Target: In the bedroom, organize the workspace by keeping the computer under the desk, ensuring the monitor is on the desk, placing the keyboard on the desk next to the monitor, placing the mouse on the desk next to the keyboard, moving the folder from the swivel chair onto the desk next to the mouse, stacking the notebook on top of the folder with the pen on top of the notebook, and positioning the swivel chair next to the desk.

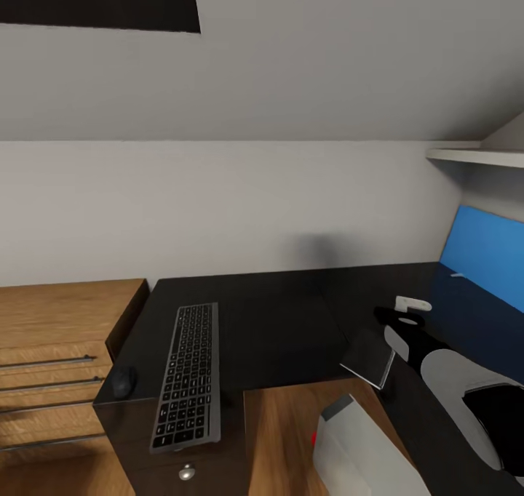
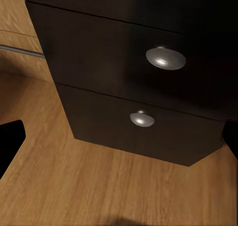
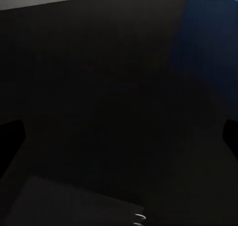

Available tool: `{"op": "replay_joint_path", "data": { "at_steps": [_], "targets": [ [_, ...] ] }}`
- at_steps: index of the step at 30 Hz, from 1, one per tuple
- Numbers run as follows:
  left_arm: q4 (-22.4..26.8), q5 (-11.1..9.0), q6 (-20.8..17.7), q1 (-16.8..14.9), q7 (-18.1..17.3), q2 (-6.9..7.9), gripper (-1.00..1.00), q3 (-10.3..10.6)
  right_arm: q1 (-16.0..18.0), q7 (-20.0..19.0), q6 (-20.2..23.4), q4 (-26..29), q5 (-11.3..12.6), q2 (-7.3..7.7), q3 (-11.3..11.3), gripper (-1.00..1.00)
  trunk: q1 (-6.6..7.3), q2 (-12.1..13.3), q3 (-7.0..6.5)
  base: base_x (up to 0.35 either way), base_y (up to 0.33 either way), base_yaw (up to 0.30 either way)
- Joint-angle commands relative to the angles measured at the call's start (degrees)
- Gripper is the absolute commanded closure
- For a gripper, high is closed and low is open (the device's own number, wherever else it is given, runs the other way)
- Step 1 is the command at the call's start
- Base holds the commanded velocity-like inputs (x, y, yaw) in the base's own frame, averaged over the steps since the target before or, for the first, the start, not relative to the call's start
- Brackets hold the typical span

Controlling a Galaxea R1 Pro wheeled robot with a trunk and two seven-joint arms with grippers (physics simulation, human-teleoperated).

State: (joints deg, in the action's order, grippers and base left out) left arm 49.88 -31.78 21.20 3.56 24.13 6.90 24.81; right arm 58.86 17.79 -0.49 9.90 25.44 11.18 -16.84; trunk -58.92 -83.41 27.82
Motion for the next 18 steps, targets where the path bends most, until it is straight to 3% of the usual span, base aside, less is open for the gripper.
{"op": "replay_joint_path", "data": {
  "at_steps": [1, 2, 3, 5, 18],
  "targets": [
    [0.5, -0.5, 0.2, 0.0, 0.3, 0.18, -1.00, 0.3, 0.0, 0.2, -0.1, 0.1, 0.8, 0.01, -0.3, -1.00, -0.23, -0.4, 0.23, 0.000, 0.000, 0.000],
    [0.9, -0.5, 0.1, 0.0, 0.3, 0.28, -1.00, 0.3, 0.0, 0.2, -0.1, 0.2, 1.2, 0.01, 0.0, -1.00, -0.45, -0.8, 0.41, 0.000, 0.000, 0.000],
    [9.3, -1.0, -10.3, 2.8, 0.3, 2.82, -1.00, 0.3, 0.0, 0.4, -0.1, 1.9, 6.2, 0.03, 2.4, -1.00, -0.67, -1.2, 0.59, 0.000, 0.000, 0.000],
    [10.6, -1.5, -12.8, 3.2, 0.3, 3.21, -1.00, 0.3, 0.0, 0.4, -0.1, 1.9, 6.7, 0.05, 2.6, -1.00, -1.11, -2.1, 0.95, 0.000, 0.000, 0.000],
    [11.5, -2.1, -14.6, 3.5, 0.4, 3.48, -1.00, 0.3, 0.0, 0.3, -0.1, 1.9, 6.8, 0.18, 2.7, -1.00, -3.96, -7.3, 3.29, 0.000, 0.000, 0.000]
  ]
}}
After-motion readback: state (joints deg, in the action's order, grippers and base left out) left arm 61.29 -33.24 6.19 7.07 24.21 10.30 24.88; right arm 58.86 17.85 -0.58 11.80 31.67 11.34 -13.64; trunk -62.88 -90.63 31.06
